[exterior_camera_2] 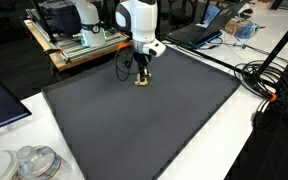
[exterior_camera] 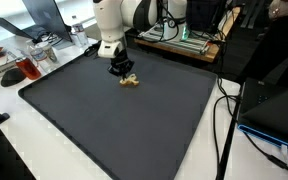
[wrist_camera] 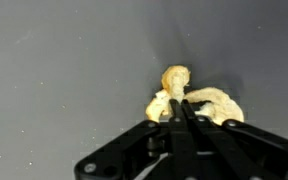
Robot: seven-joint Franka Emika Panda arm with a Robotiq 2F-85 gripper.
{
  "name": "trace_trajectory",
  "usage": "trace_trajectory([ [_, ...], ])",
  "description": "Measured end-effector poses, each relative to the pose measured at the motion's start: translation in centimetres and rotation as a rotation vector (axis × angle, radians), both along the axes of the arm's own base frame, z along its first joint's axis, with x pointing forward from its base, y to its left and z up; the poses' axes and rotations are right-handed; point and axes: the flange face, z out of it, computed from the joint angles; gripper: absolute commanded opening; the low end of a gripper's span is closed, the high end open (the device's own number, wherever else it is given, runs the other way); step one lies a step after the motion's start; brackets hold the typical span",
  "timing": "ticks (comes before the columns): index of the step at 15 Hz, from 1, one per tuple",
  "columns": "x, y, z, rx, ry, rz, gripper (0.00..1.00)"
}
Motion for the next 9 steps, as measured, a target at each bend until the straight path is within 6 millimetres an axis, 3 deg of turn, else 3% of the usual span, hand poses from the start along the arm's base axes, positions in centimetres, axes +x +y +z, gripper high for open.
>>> trace_trajectory([
  [9,0.0,0.04,0.01,0.003,0.0,-0.024,0.01],
])
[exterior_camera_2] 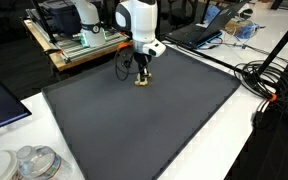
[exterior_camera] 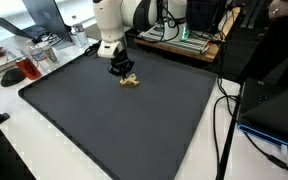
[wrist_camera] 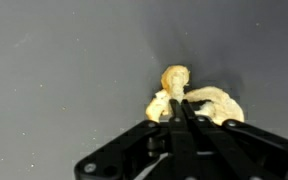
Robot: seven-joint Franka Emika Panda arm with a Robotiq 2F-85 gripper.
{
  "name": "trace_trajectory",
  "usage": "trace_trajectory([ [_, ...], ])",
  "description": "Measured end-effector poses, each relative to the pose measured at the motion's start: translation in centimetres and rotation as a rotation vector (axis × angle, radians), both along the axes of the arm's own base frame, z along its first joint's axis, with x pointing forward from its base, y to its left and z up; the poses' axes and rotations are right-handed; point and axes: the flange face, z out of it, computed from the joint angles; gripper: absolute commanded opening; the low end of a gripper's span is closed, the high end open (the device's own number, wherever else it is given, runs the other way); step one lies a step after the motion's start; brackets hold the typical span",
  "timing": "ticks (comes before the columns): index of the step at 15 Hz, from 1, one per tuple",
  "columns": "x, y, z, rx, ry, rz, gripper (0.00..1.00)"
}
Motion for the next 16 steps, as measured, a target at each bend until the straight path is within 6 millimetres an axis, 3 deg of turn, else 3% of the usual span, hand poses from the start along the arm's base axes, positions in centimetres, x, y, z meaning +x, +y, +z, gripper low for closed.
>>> trace_trajectory([
  [11,0.0,0.01,0.01,0.0,0.0,-0.006,0.03],
  [12,0.0,0.01,0.01,0.0,0.0,-0.008,0.29],
  [13,0.0,0.0,0.01,-0.002,0.0,-0.017,0.3],
  [16,0.01,0.02,0.03,-0.004,-0.001,-0.031,0.5],
])
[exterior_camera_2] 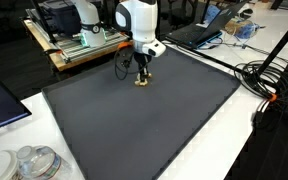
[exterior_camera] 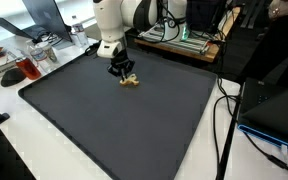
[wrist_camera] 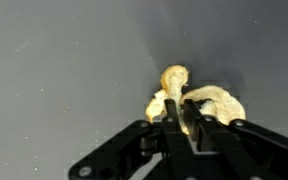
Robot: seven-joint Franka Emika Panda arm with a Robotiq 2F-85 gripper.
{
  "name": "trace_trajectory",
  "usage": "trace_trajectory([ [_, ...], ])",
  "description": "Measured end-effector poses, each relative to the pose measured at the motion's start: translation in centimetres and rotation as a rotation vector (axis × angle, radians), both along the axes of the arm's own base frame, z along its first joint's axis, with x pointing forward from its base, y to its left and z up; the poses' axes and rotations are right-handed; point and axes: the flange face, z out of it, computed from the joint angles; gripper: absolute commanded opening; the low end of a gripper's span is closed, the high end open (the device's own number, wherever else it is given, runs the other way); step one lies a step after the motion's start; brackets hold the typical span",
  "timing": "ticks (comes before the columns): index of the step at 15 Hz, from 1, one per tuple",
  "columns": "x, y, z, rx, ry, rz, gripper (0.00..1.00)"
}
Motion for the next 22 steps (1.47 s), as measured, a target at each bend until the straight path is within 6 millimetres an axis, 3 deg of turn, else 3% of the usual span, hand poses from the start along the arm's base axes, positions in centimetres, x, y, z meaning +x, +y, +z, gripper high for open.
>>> trace_trajectory([
  [7,0.3,-0.1,0.8,-0.002,-0.021,-0.001,0.99],
  [10,0.4,-1.0,1.5,0.042,-0.054,-0.003,1.0],
  [13,-0.2,-3.5,2.0,0.134,-0.096,-0.026,1.0],
  [17,-1.9,-6.1,1.7,0.239,-0.131,-0.101,1.0],
  [22,-5.1,-6.8,0.9,0.316,-0.164,-0.292,1.0],
])
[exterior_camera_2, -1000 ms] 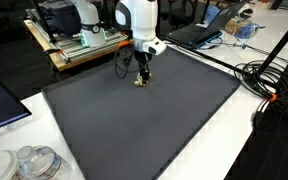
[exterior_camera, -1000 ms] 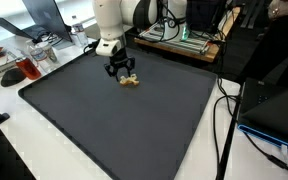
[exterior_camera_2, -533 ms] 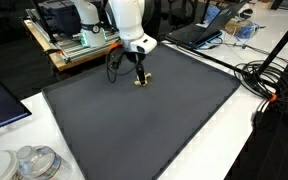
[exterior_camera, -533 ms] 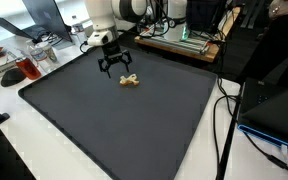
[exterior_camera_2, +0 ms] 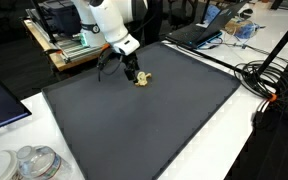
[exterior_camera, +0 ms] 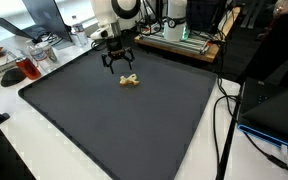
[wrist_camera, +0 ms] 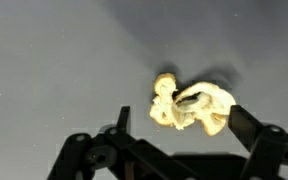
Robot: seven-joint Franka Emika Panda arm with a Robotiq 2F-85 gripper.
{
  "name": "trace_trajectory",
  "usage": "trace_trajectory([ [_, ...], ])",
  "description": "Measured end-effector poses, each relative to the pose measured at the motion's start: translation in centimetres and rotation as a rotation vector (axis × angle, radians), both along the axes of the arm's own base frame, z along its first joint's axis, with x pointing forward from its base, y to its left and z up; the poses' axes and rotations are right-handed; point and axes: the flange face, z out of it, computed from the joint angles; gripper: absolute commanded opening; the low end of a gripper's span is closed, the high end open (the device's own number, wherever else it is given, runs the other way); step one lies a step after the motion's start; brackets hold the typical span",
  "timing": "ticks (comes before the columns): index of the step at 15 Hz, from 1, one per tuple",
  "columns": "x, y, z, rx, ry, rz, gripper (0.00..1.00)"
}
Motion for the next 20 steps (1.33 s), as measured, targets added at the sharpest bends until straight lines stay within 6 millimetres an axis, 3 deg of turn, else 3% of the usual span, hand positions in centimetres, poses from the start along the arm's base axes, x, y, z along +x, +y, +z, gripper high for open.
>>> trace_trajectory([
  [5,-3.0,1.1,0.6,0.026,-0.039,-0.258,1.0],
  [9,-4.2,2.5,2.2,0.051,-0.075,-0.419,1.0],
  [20,-6.4,6.7,4.0,0.07,-0.104,-0.628,1.0],
])
